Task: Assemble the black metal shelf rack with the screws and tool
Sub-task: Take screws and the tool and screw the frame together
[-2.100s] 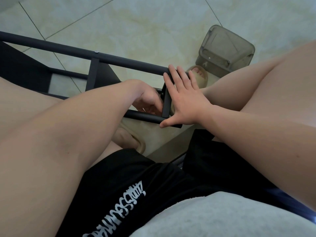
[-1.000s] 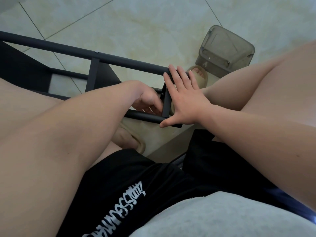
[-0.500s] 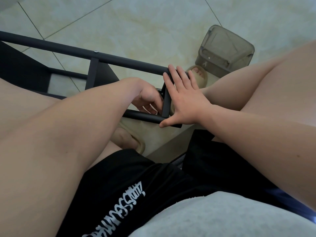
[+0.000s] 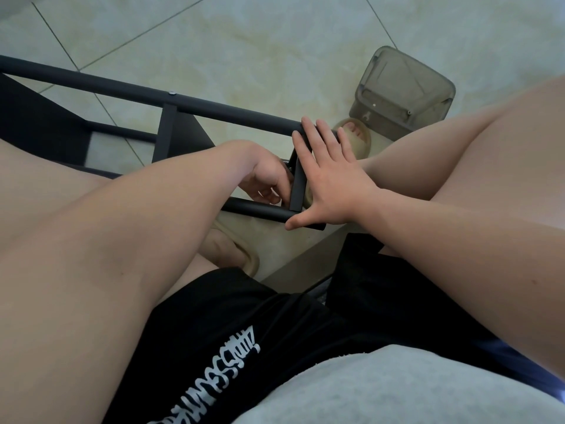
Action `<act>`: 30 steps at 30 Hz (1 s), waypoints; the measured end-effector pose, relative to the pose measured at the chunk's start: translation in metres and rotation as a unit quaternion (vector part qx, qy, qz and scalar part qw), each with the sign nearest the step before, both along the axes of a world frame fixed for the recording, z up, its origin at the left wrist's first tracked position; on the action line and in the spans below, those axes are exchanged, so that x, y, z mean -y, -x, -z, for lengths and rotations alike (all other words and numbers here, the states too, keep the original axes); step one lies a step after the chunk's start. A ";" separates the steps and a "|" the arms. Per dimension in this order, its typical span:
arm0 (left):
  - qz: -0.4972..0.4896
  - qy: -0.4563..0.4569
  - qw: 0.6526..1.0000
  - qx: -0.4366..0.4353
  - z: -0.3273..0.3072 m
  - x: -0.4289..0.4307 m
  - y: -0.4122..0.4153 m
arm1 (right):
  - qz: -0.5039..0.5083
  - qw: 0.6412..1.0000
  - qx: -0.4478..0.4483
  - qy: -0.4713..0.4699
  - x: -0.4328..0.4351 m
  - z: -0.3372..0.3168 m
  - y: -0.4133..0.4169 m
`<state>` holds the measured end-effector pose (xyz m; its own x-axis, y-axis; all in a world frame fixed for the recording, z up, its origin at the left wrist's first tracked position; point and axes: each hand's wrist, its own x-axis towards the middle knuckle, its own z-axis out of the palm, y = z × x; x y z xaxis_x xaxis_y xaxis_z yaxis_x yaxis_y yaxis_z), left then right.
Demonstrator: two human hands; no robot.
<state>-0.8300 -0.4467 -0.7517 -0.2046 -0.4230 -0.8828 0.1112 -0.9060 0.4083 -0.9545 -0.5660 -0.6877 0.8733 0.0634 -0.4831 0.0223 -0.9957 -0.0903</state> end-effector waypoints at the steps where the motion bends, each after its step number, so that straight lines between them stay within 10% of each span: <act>1: -0.002 0.002 1.000 -0.001 0.000 0.000 -0.001 | 0.000 1.000 0.000 0.000 0.000 0.000 0.000; 30: 0.014 -0.017 1.000 0.022 0.000 -0.002 -0.002 | -0.001 1.000 0.006 -0.001 0.001 0.003 0.000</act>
